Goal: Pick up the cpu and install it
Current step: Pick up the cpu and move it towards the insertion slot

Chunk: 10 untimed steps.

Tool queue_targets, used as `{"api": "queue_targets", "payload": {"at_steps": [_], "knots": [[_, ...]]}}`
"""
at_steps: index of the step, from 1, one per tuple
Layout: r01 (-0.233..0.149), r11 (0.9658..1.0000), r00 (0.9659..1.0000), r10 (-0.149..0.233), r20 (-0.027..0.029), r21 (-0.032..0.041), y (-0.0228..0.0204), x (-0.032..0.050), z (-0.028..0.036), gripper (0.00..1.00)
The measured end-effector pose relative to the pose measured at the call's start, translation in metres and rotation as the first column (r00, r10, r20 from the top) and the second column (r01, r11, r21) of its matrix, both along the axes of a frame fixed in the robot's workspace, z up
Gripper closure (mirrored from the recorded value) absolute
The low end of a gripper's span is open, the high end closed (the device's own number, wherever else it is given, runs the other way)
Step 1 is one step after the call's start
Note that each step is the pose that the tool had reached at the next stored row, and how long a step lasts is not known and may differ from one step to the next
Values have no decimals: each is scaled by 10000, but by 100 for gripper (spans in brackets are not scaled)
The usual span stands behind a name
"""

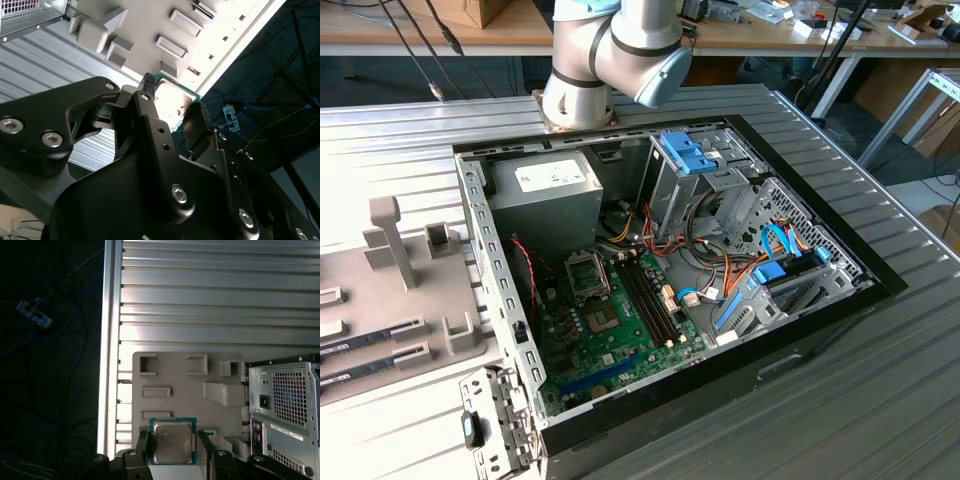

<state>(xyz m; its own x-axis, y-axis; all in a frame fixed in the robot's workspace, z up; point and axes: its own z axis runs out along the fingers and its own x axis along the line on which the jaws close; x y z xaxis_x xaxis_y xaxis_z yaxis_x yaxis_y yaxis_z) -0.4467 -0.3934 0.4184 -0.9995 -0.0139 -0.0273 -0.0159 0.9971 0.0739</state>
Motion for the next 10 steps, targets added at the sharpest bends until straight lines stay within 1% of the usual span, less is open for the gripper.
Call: {"api": "queue_targets", "payload": {"at_steps": [10], "knots": [[1,10000,10000,-1,0,-25,0,71,-6,53]]}}
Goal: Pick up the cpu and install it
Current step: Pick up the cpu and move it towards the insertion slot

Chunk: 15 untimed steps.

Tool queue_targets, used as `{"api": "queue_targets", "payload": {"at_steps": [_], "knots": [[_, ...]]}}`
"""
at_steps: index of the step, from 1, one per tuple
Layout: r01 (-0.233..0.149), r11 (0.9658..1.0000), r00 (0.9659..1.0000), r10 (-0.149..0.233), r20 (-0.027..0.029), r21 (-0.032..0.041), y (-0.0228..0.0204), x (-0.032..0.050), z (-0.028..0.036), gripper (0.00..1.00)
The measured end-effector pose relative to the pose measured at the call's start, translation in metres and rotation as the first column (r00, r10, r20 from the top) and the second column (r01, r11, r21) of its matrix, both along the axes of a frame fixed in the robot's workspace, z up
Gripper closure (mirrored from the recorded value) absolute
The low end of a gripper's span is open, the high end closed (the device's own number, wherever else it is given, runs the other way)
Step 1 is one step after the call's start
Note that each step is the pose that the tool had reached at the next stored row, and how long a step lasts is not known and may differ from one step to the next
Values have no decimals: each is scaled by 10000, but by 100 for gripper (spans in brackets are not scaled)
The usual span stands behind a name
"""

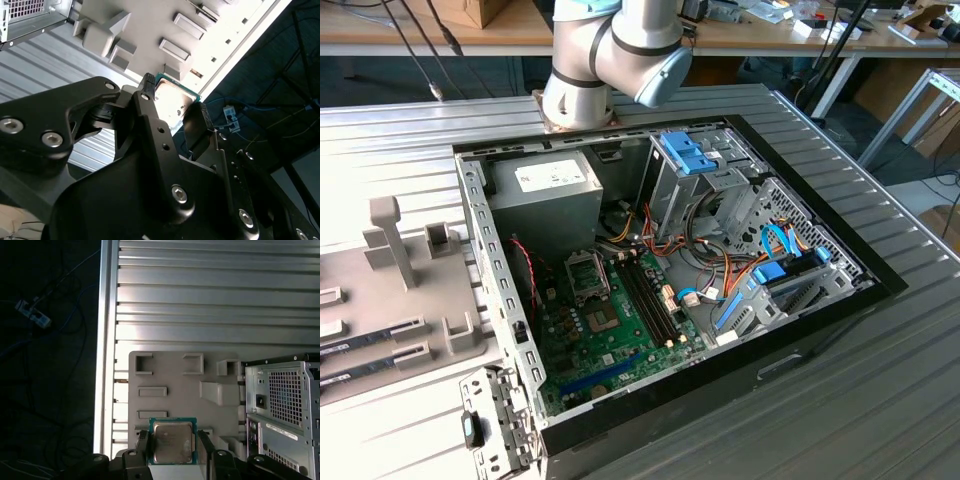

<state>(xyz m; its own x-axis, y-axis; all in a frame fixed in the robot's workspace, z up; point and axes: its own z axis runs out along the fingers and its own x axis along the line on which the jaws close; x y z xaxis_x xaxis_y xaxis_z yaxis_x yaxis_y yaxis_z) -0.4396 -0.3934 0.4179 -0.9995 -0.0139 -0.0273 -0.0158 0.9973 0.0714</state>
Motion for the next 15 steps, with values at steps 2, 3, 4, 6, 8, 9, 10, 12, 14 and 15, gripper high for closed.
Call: {"api": "queue_targets", "payload": {"at_steps": [2,3,4,6,8,9,10,12,14,15], "knots": [[0,10000,10000,0,1,-1,0,7,-2,53],[0,10000,10000,0,1,-1,0,11,-4,53],[-1,10000,10000,1,1,-2,-1,13,-4,53],[0,10000,10000,0,0,-4,0,21,-6,53],[-1,10000,10000,1,0,-7,0,29,-8,53],[0,10000,10000,0,0,-8,0,32,-9,53],[-1,10000,10000,1,-1,-11,0,37,-10,53],[0,10000,10000,0,1,-15,0,43,-13,53],[-1,10000,10000,1,0,-20,0,50,-15,53],[0,10000,10000,0,0,-23,0,53,-16,53]]}}
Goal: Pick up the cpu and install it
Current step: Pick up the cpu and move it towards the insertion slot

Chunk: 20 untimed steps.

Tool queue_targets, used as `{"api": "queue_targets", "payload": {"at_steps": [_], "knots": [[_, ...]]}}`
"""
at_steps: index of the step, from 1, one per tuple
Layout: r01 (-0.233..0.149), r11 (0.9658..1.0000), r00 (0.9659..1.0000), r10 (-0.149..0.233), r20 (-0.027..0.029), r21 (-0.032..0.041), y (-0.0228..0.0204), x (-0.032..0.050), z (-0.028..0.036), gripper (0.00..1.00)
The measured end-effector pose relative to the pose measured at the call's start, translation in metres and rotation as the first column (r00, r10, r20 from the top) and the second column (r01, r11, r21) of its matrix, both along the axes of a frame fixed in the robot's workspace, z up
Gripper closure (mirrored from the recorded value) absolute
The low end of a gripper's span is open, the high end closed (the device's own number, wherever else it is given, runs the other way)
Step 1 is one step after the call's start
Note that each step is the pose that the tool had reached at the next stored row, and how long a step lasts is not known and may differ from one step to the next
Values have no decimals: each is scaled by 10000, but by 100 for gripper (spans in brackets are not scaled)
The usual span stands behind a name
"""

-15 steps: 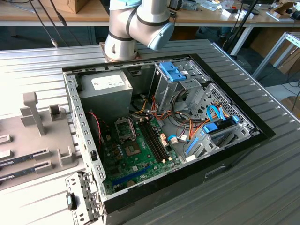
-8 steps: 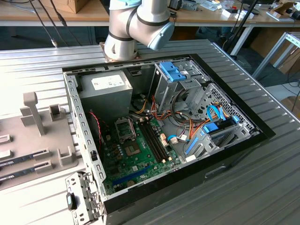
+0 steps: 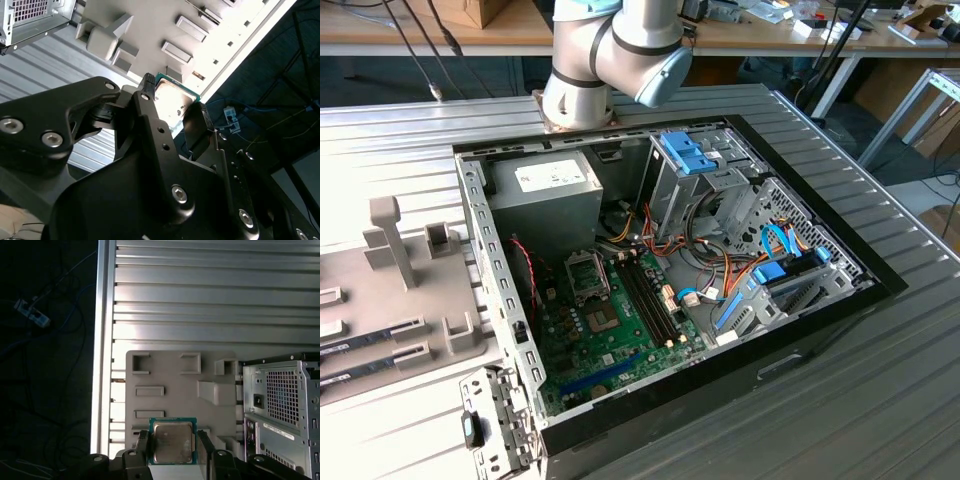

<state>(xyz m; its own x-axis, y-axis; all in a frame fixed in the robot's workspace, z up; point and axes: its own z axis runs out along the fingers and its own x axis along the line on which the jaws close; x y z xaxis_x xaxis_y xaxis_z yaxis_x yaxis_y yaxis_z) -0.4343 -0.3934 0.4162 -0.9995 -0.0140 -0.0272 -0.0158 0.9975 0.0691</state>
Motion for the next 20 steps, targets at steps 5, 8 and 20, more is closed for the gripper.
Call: {"api": "queue_targets", "payload": {"at_steps": [5,8,20], "knots": [[-1,10000,10000,1,-1,-13,0,18,-5,53],[0,10000,10000,0,0,-18,0,31,-9,53],[0,10000,10000,0,0,-38,0,125,-26,53]]}}
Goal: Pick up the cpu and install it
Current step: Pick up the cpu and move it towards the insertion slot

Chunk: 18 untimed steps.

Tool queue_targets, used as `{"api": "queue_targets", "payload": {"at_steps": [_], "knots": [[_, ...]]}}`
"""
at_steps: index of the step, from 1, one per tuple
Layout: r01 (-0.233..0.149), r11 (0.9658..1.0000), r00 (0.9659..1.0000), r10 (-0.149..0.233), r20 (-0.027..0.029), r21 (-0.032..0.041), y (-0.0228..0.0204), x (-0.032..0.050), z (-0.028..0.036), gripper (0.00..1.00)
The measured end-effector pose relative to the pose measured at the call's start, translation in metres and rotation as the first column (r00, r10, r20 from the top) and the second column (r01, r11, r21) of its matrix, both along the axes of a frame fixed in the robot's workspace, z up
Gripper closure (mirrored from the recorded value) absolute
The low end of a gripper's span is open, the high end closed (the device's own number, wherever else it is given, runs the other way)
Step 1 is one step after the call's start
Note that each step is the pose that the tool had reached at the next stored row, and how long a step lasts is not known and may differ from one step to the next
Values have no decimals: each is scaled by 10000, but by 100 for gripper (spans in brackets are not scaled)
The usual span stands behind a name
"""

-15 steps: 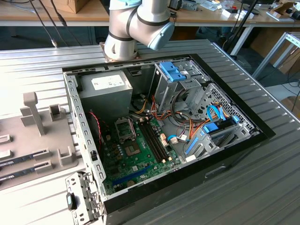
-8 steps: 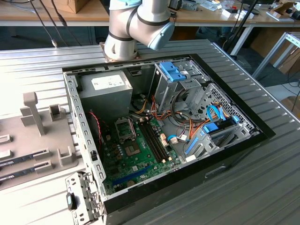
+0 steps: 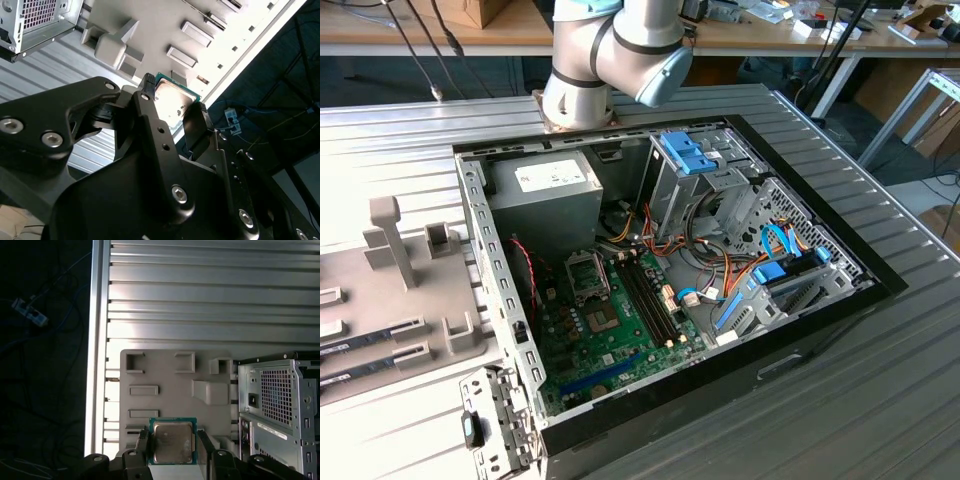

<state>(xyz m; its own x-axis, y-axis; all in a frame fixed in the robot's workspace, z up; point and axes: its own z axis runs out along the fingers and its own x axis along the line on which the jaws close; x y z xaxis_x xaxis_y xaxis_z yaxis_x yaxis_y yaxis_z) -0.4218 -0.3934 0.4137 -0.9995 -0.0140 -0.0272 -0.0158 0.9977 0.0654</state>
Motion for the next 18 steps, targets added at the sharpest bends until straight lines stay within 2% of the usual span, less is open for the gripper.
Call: {"api": "queue_targets", "payload": {"at_steps": [18], "knots": [[-3,10000,10000,3,0,-18,0,213,-32,53]]}}
